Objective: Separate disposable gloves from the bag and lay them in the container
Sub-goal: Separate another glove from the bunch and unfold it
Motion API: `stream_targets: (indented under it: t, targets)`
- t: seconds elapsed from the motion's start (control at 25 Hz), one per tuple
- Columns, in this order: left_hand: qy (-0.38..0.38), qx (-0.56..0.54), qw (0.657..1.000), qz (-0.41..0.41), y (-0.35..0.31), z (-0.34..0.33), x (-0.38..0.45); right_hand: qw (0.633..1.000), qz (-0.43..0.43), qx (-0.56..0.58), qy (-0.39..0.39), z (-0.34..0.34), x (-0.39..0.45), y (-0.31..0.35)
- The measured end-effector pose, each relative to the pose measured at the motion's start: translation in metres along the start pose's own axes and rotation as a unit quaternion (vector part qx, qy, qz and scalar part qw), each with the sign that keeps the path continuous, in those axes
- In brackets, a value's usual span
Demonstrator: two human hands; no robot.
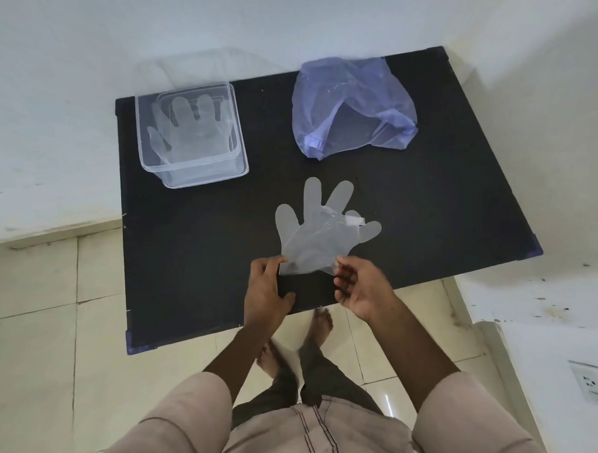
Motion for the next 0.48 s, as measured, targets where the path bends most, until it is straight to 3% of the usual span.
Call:
stream_targets:
  t: [0.24,0.36,0.4,0.44,0.48]
  targets:
    - [-0.084,0.028,0.992,-0.087,-0.027,0.021,0.010,0.998,-0.006,0.050,0.023,0.000,-0.014,0.009]
    - [-0.084,0.007,0.990,-0.112,-0.043,0.039,0.021,0.997,0.061,-0.036,-0.003,0.010,-0.020,0.030]
    - [-0.077,-0.010,0.989,-0.123,-0.052,0.047,0.024,0.984,0.128,-0.118,-0.027,0.016,-0.023,0.044]
    - [-0.072,-0.018,0.989,-0.132,-0.061,0.055,0.026,0.947,0.220,-0.230,-0.051,0.018,-0.032,0.062]
    - [-0.068,-0.017,0.988,-0.138,-0.071,0.065,0.027,0.881,0.312,-0.350,-0.062,0.013,-0.044,0.077]
Point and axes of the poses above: each hand's wrist, its own x-axis towards the middle knuckle, its own z-axis out of the back of the hand, y = z × x, the point moved 9 cm from there along x, towards the middle knuckle, and after that the axes turned 8 degrees about y, right-handed, at the moved point
